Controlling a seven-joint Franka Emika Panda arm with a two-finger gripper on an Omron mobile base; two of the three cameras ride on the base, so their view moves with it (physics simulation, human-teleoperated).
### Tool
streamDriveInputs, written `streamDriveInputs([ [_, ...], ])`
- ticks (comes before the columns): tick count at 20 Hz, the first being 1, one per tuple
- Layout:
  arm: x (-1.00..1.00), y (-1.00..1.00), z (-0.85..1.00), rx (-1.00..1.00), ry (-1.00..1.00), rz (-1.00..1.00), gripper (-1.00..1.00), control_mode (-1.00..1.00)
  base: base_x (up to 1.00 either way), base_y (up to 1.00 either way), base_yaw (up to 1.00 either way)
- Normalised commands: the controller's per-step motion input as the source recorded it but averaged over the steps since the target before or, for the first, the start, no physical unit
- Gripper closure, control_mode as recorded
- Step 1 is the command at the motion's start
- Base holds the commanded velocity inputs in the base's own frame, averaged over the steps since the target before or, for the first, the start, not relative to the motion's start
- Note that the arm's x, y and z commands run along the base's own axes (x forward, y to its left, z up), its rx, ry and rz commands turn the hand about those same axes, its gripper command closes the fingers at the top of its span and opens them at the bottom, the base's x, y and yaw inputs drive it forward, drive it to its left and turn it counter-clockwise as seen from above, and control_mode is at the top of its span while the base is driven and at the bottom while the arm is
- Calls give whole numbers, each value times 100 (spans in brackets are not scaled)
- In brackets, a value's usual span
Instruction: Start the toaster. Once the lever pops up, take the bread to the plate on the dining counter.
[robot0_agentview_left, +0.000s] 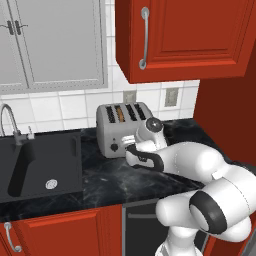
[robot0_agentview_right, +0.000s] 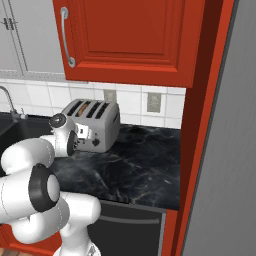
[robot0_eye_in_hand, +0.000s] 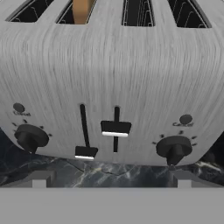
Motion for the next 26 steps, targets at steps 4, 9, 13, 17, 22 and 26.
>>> streamDriveInputs([
  [4, 0, 0, 25, 0, -12, 0, -100, -100, 0, 0, 0],
  [9, 0, 0, 18, 0, -9, 0, -100, -100, 0, 0, 0],
  [13, 0, 11, 13, 0, -8, 0, -100, -100, 0, 0, 0],
  [17, 0, 5, 16, 0, -7, 0, -100, -100, 0, 0, 0],
  [22, 5, 2, 17, 0, -4, 0, -100, -100, 0, 0, 0],
  [26, 13, 0, 21, 1, 0, 0, -100, -100, 0, 0, 0],
])
